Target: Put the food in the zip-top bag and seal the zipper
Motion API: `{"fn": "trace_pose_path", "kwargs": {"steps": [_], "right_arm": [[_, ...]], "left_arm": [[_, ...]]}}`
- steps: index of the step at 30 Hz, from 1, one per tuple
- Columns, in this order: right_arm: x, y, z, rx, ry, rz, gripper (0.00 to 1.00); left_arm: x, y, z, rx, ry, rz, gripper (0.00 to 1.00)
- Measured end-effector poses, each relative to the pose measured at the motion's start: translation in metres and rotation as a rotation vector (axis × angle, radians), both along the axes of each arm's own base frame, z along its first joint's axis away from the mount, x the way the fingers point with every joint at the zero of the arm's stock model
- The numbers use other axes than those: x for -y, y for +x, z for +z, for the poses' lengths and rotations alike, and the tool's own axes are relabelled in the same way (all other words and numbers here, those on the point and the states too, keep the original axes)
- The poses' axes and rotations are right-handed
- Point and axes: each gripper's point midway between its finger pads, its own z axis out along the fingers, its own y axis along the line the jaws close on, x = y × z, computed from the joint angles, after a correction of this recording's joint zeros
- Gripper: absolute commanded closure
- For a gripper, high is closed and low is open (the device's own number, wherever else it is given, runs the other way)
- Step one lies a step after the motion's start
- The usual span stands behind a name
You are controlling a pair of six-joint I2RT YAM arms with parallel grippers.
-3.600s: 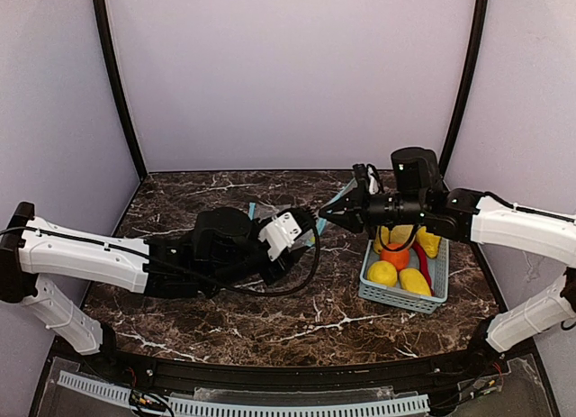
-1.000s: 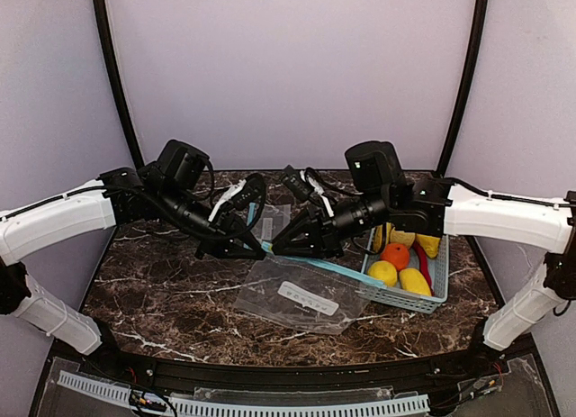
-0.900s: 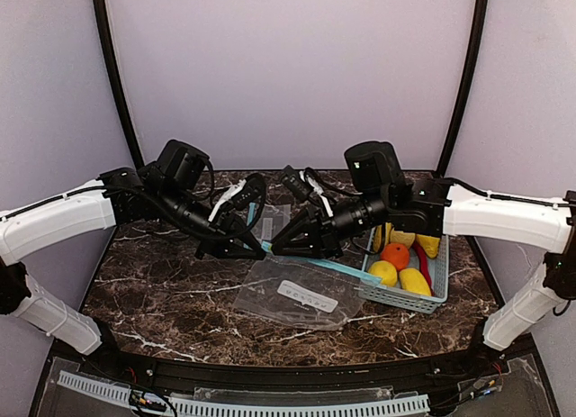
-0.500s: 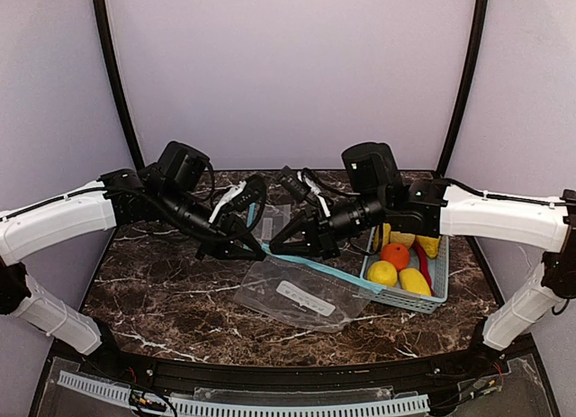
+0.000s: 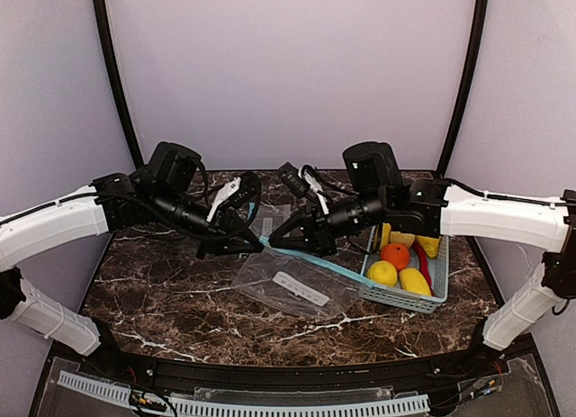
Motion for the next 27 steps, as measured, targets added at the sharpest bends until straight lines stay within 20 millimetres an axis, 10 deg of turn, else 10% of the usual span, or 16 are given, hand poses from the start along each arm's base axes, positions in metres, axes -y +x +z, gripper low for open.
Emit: {"fn": "trace_pose_path", "kwargs": {"steps": [27], "right_arm": [[0.017, 0.029, -0.006, 0.082, -0.042, -0.212, 1.0]], "left_arm": [[-0.035, 0.065, 0.011, 0.168, -0.004, 0.353, 0.99]]}}
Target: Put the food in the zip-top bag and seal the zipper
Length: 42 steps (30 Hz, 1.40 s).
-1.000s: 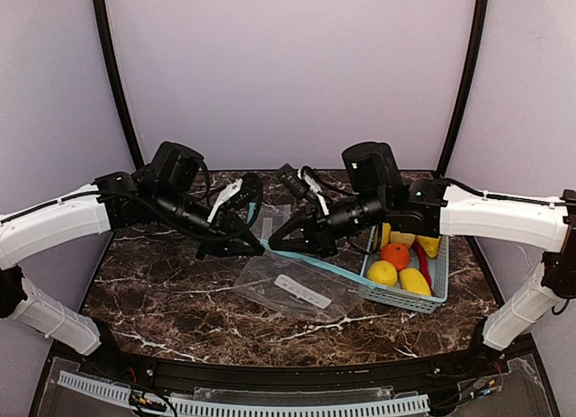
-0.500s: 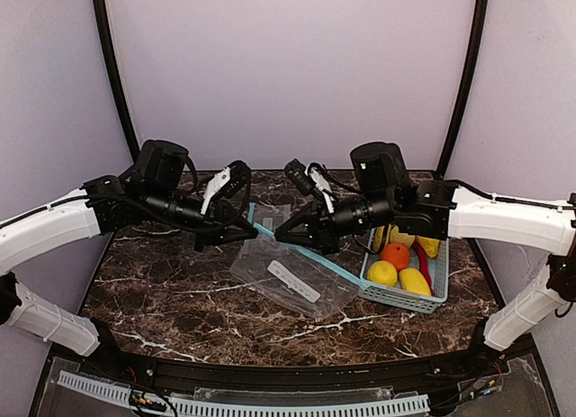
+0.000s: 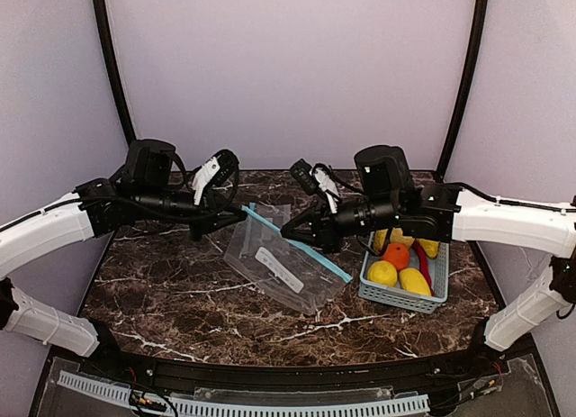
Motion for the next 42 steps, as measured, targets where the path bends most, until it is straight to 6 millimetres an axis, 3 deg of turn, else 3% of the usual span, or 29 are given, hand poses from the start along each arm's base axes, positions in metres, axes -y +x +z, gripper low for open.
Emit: {"fn": "trace_pose_path", "kwargs": {"steps": [18, 27, 42], "right_arm": [[0.008, 0.016, -0.007, -0.033, -0.021, -0.106, 1.0], [0.014, 0.021, -0.018, -0.063, -0.038, -0.134, 1.0], [0.019, 0.026, -0.023, -0.09, -0.043, -0.158, 1.0]], "left_arm": [[-0.046, 0.052, 0.01, 0.044, -0.029, 0.289, 0.99], [-0.069, 0.067, 0.015, 0.052, -0.042, 0.384, 0.99], [-0.088, 0.08, 0.017, 0.068, -0.035, 0.466, 0.99]]}}
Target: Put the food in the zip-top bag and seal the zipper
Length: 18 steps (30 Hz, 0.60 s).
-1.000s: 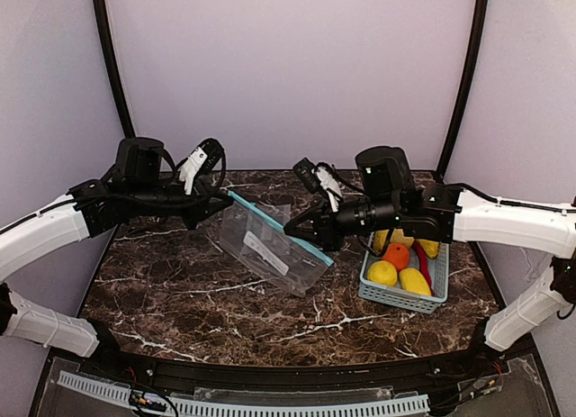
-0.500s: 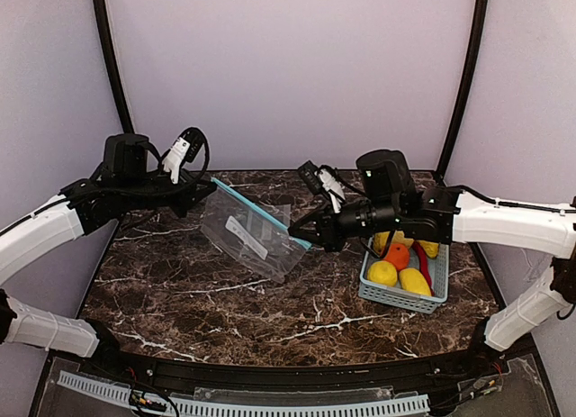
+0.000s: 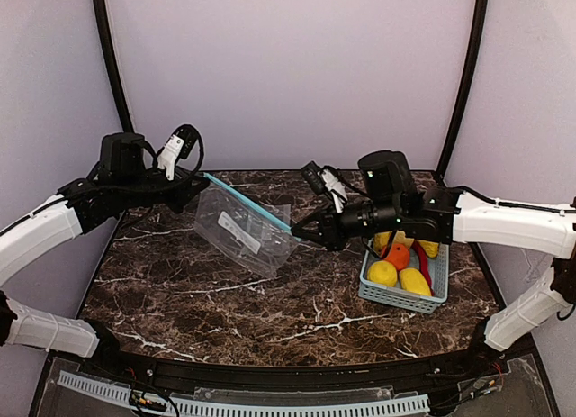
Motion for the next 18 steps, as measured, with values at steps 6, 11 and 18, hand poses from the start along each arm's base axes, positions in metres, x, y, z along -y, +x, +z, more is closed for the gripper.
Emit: {"fn": "trace_pose_path", "kwargs": {"steps": [6, 11, 18], "right_arm": [[0.001, -0.005, -0.002, -0.021, -0.004, 0.022, 0.7], [0.006, -0.013, 0.003, -0.035, 0.0, 0.042, 0.57], [0.007, -0.017, 0.019, 0.004, 0.022, 0.067, 0.55]], "left_arm": [[0.008, -0.007, -0.005, -0.01, -0.022, -0.067, 0.99], [0.039, -0.035, -0.003, -0.037, -0.085, -0.307, 0.99], [0.076, -0.074, -0.023, -0.113, -0.078, -0.543, 0.99]]}}
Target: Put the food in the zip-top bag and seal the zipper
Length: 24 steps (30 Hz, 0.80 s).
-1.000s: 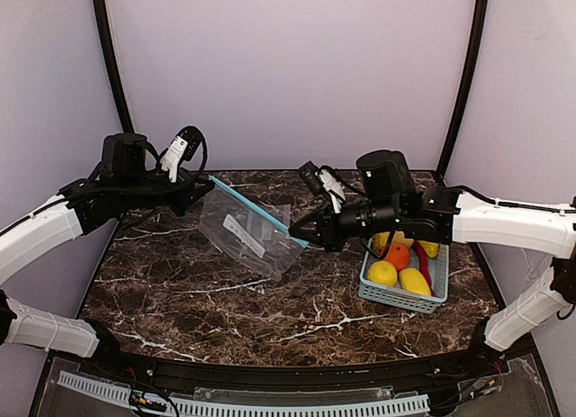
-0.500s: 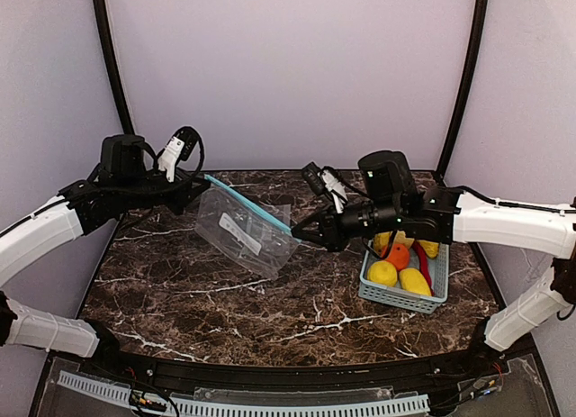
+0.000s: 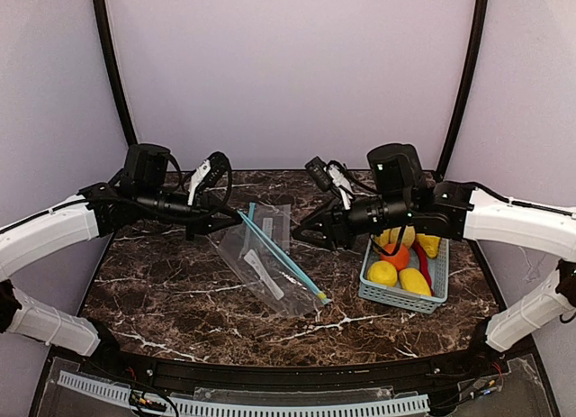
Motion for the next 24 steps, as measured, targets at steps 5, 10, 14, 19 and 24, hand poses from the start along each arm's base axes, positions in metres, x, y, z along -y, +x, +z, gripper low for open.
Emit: {"fn": "trace_pose_path", "kwargs": {"steps": [5, 10, 14, 19, 24], "right_arm": [[-0.007, -0.001, -0.006, 0.001, -0.024, 0.017, 0.55], [-0.018, -0.012, -0.023, -0.019, -0.069, 0.056, 0.57], [-0.022, -0.015, -0.032, -0.029, -0.09, 0.069, 0.6], [-0.025, -0.015, -0.042, -0.043, -0.111, 0.072, 0.62], [-0.03, -0.017, -0.046, -0.049, -0.12, 0.082, 0.64]], "left_arm": [[0.005, -0.007, -0.007, -0.021, 0.01, -0.04, 0.99], [0.005, -0.008, -0.007, -0.019, 0.013, -0.046, 0.99], [0.006, -0.008, -0.008, -0.022, 0.013, -0.048, 0.99], [0.006, -0.009, -0.009, -0.025, 0.016, -0.049, 0.99], [0.006, -0.009, -0.01, -0.026, 0.018, -0.049, 0.99]]}}
